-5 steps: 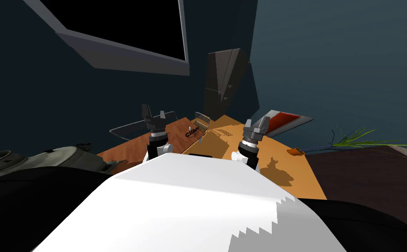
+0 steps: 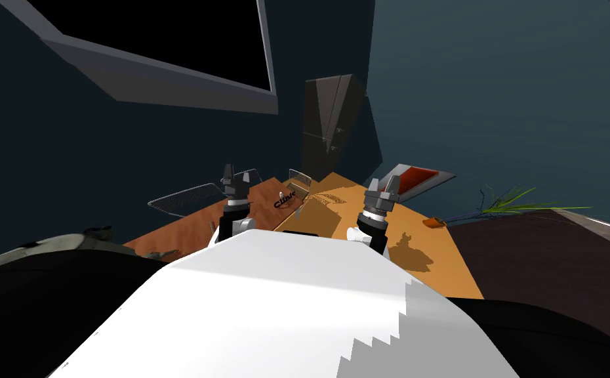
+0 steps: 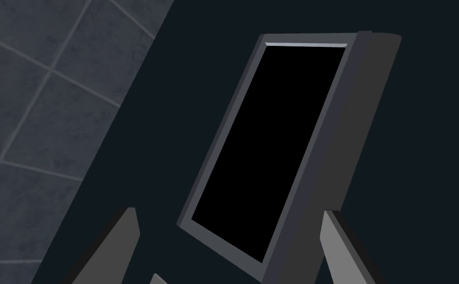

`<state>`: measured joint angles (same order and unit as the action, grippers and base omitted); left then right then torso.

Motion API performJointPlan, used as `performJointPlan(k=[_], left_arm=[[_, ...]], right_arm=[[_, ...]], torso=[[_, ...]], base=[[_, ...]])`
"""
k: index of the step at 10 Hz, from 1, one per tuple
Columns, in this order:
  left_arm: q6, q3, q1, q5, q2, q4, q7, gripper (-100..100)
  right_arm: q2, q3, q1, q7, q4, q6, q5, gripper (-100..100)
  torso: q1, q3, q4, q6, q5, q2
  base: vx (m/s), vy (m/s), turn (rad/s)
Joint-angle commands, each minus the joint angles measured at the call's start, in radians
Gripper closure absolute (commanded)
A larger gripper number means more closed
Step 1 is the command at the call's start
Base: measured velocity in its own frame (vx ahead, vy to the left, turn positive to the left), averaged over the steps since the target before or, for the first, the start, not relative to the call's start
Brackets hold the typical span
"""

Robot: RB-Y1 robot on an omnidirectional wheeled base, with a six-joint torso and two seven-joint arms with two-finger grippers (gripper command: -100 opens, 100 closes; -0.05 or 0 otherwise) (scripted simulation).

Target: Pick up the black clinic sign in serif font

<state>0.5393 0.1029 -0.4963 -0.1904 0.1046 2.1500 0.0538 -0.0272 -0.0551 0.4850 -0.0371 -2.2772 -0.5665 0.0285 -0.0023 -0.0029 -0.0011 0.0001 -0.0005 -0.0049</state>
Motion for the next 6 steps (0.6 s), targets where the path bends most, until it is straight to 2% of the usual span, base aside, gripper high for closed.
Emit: performJointPlan(k=[1, 4, 5, 6], left_arm=[[-0.041, 0.003, -0.002, -0.026, 0.013, -0.039, -0.011, -100], [-0.122, 0.028, -0.015, -0.095, 0.04, -0.117, -0.046, -100], [-0.129, 0.028, -0.015, -0.095, 0.04, -0.117, -0.046, -100], [-0.162, 0.037, -0.02, -0.121, 0.047, -0.145, -0.059, -100]], right_arm=[[0.0, 0.0, 0.0, 0.0, 0.0, 0.0, 0.0, 0], [0.0, 0.0, 0.0, 0.0, 0.0, 0.0, 0.0, 0], [0.0, 0.0, 0.0, 0.0, 0.0, 0.0, 0.0, 0], [0.0, 0.0, 0.0, 0.0, 0.0, 0.0, 0.0, 0]], torso=[[0.0, 0.0, 0.0, 0.0, 0.0, 0.0], [0.0, 0.0, 0.0, 0.0, 0.0, -0.001], [0.0, -0.001, 0.0, 0.0, 0.0, -0.001], [0.0, 0.0, 0.0, 0.0, 0.0, -0.001]], base=[[0.069, -0.037, -0.121], [0.086, -0.034, -0.146], [0.076, -0.027, -0.036], [0.076, -0.034, -0.118]])
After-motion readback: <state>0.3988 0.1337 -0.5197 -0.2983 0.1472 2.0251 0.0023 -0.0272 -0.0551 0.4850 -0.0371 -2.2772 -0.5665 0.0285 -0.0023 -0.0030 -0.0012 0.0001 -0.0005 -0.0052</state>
